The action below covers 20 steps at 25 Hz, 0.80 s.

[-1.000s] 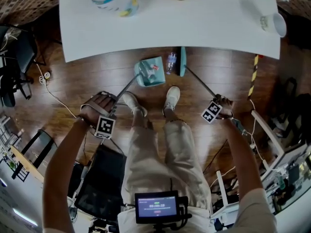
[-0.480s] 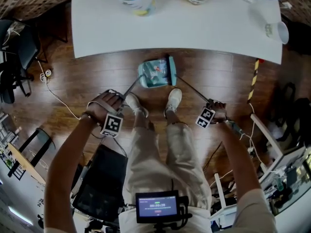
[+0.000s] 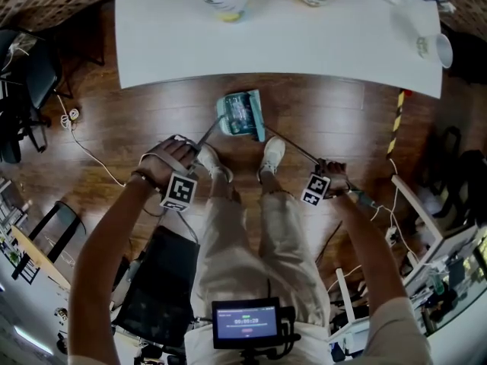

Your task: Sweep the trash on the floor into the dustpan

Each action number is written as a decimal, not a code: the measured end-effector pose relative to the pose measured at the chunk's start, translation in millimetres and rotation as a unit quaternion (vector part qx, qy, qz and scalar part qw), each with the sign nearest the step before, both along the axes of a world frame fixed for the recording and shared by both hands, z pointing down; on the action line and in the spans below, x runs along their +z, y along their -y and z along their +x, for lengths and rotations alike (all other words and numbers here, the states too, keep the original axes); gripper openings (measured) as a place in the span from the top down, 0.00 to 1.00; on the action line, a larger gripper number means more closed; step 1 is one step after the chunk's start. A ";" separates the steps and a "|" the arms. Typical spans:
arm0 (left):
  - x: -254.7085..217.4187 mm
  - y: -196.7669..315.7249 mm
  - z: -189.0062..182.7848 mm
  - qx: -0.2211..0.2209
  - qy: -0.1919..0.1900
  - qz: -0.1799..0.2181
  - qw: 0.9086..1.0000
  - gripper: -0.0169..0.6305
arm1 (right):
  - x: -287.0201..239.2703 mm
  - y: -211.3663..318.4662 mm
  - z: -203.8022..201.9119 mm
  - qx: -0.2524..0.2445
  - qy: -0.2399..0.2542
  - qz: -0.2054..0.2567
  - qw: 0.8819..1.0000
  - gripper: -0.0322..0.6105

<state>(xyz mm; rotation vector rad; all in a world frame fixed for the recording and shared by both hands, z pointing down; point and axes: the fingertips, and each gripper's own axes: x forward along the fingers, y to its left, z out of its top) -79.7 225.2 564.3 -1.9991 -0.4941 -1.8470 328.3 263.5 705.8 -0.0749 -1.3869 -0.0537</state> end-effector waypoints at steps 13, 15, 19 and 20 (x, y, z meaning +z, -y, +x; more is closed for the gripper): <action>9.8 21.1 -22.4 -0.028 0.048 0.005 0.998 0.83 | -23.8 21.3 2.6 0.080 -0.009 0.012 0.997 0.78; 15.0 27.8 -27.1 -0.060 0.070 0.010 0.996 0.80 | -32.3 22.7 8.0 0.097 -0.012 0.011 0.995 0.78; 11.8 39.3 -35.1 -0.135 0.101 0.022 0.985 0.49 | -58.4 16.7 20.8 0.147 -0.014 0.002 0.989 0.78; 9.9 37.7 -36.6 -0.143 0.106 0.024 0.984 0.48 | -64.5 11.5 24.1 0.165 -0.014 -0.002 0.986 0.78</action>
